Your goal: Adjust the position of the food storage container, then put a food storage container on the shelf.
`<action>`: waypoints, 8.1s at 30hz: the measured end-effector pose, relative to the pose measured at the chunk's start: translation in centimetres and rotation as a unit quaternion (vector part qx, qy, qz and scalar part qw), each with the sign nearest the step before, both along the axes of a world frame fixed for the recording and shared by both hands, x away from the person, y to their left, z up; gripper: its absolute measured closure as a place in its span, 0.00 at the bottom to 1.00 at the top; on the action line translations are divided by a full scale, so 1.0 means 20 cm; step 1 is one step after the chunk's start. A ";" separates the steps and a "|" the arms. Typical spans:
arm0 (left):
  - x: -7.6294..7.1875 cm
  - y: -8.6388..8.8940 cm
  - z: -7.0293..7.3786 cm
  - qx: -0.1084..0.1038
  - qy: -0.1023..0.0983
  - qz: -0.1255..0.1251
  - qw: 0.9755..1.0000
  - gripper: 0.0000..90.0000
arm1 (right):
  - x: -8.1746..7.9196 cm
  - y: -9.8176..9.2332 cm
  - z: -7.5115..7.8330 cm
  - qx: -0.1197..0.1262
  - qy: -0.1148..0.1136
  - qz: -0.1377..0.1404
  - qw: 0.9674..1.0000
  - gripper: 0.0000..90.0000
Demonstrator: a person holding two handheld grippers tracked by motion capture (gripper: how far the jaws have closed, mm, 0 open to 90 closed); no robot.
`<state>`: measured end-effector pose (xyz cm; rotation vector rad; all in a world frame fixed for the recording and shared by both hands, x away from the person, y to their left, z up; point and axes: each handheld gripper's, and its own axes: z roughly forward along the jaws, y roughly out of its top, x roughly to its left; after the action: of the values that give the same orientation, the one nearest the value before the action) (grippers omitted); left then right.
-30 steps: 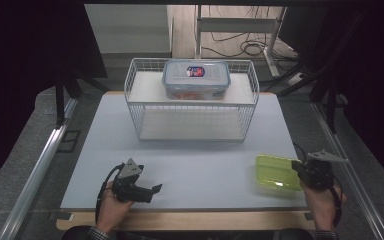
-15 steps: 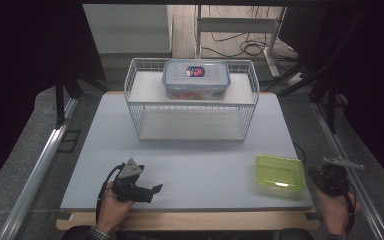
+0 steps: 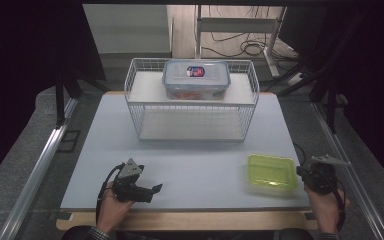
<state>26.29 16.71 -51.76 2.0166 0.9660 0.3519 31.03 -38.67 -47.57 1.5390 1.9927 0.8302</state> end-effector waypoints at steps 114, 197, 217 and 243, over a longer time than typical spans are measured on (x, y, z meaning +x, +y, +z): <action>0.02 0.00 -0.02 -0.009 0.019 -0.007 1.000 0.05 | 0.25 0.82 -0.06 0.139 0.061 0.254 0.955 0.04; 0.02 0.02 -0.01 -0.009 0.015 -0.003 1.000 0.05 | 0.41 0.75 0.41 0.332 0.072 0.215 0.916 0.89; 0.02 0.02 -0.02 -0.011 0.013 -0.005 1.000 0.05 | 0.45 0.74 0.68 0.331 0.036 0.223 0.916 0.89; 0.03 0.01 -0.02 -0.011 0.015 -0.009 1.000 0.05 | 0.56 0.81 0.98 0.347 0.000 0.216 0.913 0.89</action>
<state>26.83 16.95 -52.09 2.0145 0.9662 0.3016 42.30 -22.45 -27.96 1.4204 2.1966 1.8782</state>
